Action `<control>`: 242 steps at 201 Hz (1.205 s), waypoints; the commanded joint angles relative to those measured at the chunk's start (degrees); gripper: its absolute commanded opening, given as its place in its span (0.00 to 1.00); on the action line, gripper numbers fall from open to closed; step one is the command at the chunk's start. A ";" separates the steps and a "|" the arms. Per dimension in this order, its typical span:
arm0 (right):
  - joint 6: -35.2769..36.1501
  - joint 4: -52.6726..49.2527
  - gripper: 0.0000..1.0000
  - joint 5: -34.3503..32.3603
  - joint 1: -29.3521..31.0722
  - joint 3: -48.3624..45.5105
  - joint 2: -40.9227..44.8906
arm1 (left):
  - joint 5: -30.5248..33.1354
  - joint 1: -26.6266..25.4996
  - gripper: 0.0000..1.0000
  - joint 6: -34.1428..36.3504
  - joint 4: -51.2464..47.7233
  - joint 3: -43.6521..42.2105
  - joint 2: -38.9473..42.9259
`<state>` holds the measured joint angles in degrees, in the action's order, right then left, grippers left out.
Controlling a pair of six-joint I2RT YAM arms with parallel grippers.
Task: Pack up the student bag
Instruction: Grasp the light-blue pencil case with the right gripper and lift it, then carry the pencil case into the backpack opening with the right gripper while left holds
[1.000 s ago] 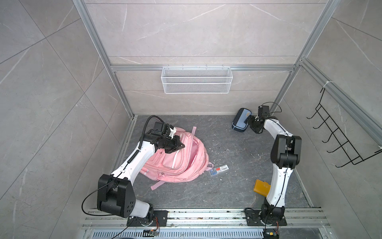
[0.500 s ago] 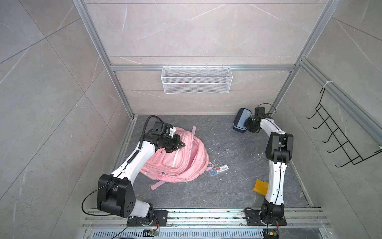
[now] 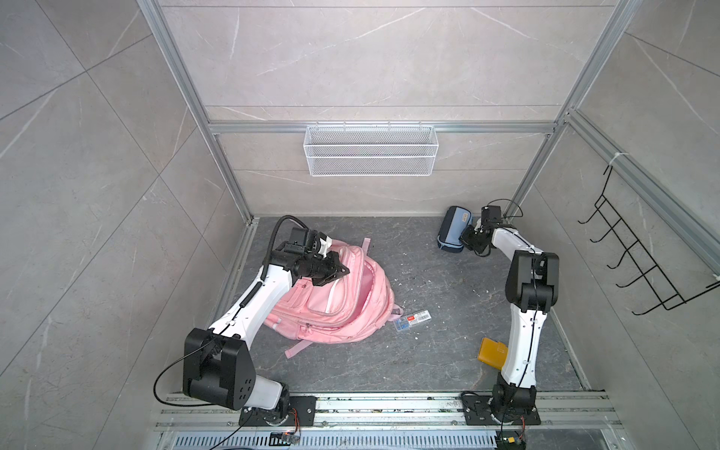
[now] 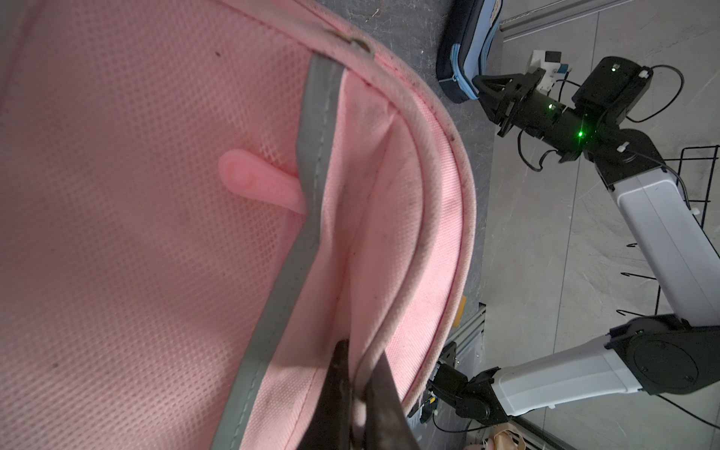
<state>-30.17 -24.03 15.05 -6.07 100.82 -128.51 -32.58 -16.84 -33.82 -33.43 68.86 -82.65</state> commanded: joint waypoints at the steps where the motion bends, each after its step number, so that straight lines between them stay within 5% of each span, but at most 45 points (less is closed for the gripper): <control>1: 4.67 3.39 0.00 3.78 2.26 -6.31 10.77 | -3.25 0.16 0.00 1.90 3.11 4.25 1.53; 71: 4.31 0.58 0.00 14.56 14.85 -24.82 37.01 | -7.88 5.62 0.00 -0.36 6.56 6.13 0.39; 120: -4.49 -1.41 0.00 16.46 27.05 -31.11 46.55 | -11.07 9.11 0.00 -6.03 14.37 5.37 -0.66; 198: -8.03 -0.64 0.00 8.66 40.88 -22.89 33.73 | -14.17 9.55 0.00 -11.81 22.55 4.84 -1.20; 242: -9.88 8.02 0.00 11.83 43.74 -14.56 21.04 | -15.26 7.84 0.00 -15.31 27.05 1.65 -0.58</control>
<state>-37.69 -24.21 24.73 36.86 81.93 -103.04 -42.35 -7.62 -46.52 -17.67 70.67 -84.75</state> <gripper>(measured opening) 0.104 0.065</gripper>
